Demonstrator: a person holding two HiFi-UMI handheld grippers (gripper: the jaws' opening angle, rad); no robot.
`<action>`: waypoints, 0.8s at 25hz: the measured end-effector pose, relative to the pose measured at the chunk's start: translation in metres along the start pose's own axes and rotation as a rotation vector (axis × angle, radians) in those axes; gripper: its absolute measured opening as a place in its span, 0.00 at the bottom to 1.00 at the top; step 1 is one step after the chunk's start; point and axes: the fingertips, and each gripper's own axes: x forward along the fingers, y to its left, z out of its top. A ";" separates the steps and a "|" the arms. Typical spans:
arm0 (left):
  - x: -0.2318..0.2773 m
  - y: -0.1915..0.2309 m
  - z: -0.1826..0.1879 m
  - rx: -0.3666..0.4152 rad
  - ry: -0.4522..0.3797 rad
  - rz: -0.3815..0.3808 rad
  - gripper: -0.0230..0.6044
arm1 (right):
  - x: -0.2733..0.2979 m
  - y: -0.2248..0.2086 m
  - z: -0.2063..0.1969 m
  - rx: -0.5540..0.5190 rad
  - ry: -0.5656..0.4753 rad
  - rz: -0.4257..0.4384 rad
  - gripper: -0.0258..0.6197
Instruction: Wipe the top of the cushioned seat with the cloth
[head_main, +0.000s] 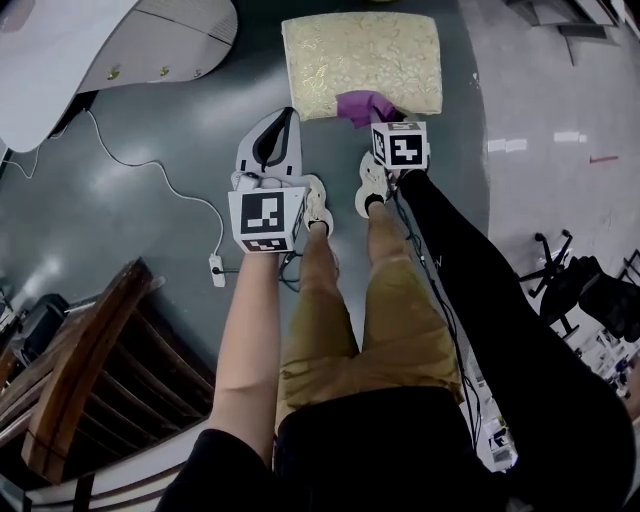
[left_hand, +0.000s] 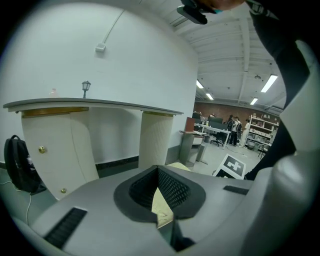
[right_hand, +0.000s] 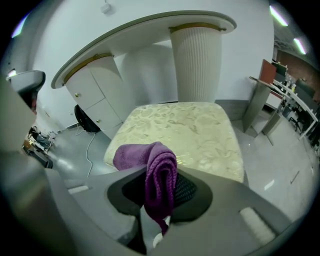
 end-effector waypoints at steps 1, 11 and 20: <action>0.007 -0.009 0.003 0.005 0.000 -0.014 0.05 | -0.004 -0.019 -0.001 0.010 0.005 -0.019 0.17; 0.073 -0.082 0.035 0.060 0.016 -0.107 0.05 | -0.045 -0.177 -0.023 0.156 0.033 -0.207 0.17; 0.114 -0.125 0.057 0.083 0.013 -0.125 0.05 | -0.077 -0.270 -0.056 0.276 0.075 -0.321 0.17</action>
